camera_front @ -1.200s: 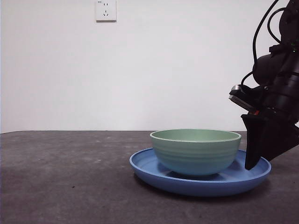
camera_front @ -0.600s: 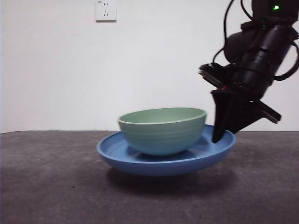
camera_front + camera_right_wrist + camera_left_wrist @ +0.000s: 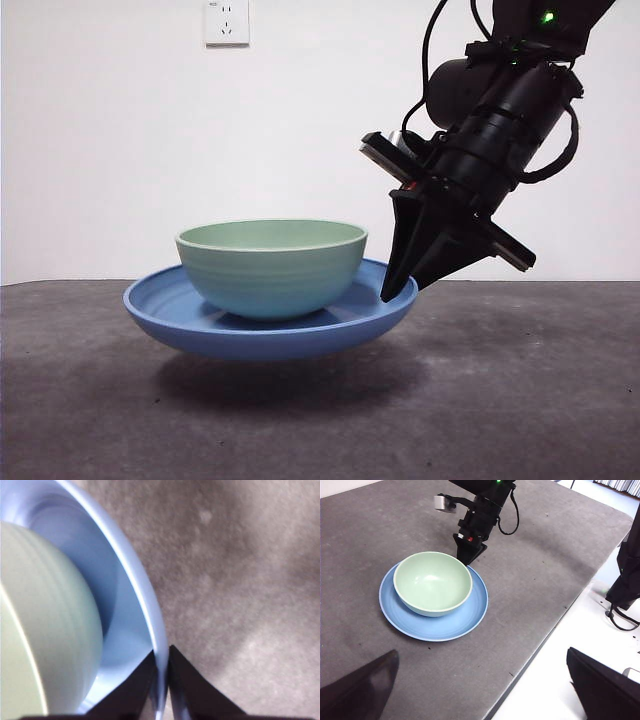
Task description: Place the green bowl on the blue plate
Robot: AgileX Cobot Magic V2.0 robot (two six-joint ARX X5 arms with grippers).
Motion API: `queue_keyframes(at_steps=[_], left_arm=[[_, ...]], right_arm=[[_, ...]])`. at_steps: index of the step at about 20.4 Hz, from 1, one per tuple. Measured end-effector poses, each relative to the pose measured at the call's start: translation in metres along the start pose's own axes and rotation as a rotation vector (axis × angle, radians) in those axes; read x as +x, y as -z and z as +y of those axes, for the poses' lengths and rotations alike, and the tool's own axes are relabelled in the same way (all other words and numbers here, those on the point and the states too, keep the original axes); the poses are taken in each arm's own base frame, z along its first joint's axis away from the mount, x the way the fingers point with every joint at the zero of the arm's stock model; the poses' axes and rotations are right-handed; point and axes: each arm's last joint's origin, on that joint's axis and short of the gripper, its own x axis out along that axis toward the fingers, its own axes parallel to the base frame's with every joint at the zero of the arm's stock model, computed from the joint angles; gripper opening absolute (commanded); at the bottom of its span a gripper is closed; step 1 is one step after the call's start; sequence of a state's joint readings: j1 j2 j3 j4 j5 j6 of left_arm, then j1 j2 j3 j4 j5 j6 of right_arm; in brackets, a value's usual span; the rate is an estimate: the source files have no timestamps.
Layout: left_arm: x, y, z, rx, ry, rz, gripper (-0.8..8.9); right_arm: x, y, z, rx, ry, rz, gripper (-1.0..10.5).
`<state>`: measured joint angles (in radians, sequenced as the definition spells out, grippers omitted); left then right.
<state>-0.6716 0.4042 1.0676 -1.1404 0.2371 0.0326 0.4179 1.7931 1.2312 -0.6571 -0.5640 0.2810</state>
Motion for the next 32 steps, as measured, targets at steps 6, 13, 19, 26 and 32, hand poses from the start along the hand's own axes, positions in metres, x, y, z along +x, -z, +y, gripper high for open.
queue_keyframes(at_steps=[6, 13, 19, 26, 32], left_arm=[[0.000, 0.000, 0.000, 0.000, 0.000, 0.000, 5.39], [0.000, 0.000, 0.000, 0.000, 0.000, 0.000, 5.39], [0.000, 0.000, 0.000, 0.000, 0.000, 0.000, 5.39], [0.000, 0.000, 0.000, 0.000, 0.000, 0.000, 5.39], [0.000, 0.000, 0.000, 0.000, 0.000, 0.000, 5.39]], right_arm=[[0.013, -0.001, -0.008, 0.039, 0.009, 0.035, 0.1], [0.028, -0.001, -0.019, 0.068, 0.042, 0.074, 0.1], [0.028, -0.001, -0.019, 0.066, 0.042, 0.071, 1.2], [-0.020, 0.001, -0.008, 0.057, 0.075, -0.028, 2.9], [-0.109, 0.048, 0.034, -0.067, 0.192, -0.140, 3.5]])
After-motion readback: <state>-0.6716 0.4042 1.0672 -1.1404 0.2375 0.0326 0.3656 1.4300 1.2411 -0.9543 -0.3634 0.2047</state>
